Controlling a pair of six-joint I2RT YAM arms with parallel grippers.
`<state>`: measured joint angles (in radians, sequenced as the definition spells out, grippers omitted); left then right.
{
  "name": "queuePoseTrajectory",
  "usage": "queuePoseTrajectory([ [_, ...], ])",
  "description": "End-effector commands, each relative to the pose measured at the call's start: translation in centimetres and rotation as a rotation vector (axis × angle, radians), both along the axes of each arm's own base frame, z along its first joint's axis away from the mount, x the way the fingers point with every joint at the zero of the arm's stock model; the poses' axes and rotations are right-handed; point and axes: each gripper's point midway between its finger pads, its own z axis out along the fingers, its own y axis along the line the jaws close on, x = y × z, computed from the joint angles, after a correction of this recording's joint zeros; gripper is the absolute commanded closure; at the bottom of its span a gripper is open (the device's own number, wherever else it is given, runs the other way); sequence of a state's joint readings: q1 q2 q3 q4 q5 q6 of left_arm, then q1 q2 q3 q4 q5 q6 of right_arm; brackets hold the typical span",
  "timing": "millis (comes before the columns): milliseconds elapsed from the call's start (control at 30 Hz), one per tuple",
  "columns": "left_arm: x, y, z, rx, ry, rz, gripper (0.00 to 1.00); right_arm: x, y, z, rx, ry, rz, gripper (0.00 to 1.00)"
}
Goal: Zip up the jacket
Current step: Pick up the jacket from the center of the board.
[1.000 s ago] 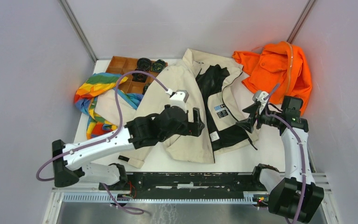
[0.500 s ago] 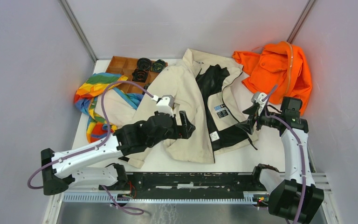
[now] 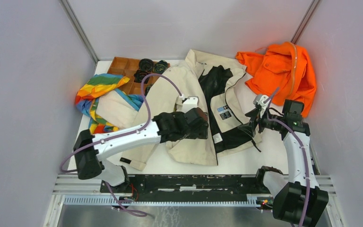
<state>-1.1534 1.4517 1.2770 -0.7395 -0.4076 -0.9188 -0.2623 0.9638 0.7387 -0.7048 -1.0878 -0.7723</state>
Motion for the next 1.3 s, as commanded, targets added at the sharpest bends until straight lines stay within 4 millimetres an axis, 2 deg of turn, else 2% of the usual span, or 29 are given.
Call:
queuePoseTrajectory([
  [0, 0.3, -1.7, -0.2, 0.004, 0.033, 0.015, 0.1, 0.7, 0.2, 0.1, 0.011, -0.013, 0.002, 0.24],
  [200, 0.3, -2.7, -1.9, 0.039, 0.066, -0.002, 0.09, 1.5, 0.6, 0.2, 0.018, -0.004, 0.006, 0.24],
  [700, 0.7, -2.9, -2.0, 0.064, 0.045, -0.018, 0.09, 1.9, 1.5, 0.1, 0.015, -0.009, 0.021, 0.24],
  [867, 0.9, -2.9, -1.2, 0.058, 0.026, -0.032, 0.08, 2.0, 1.7, 0.4, 0.014, -0.015, 0.027, 0.24],
  [1267, 0.9, -3.3, -1.1, 0.032, 0.022, -0.034, 0.09, 1.9, 1.9, 0.3, 0.012, -0.018, 0.028, 0.24],
])
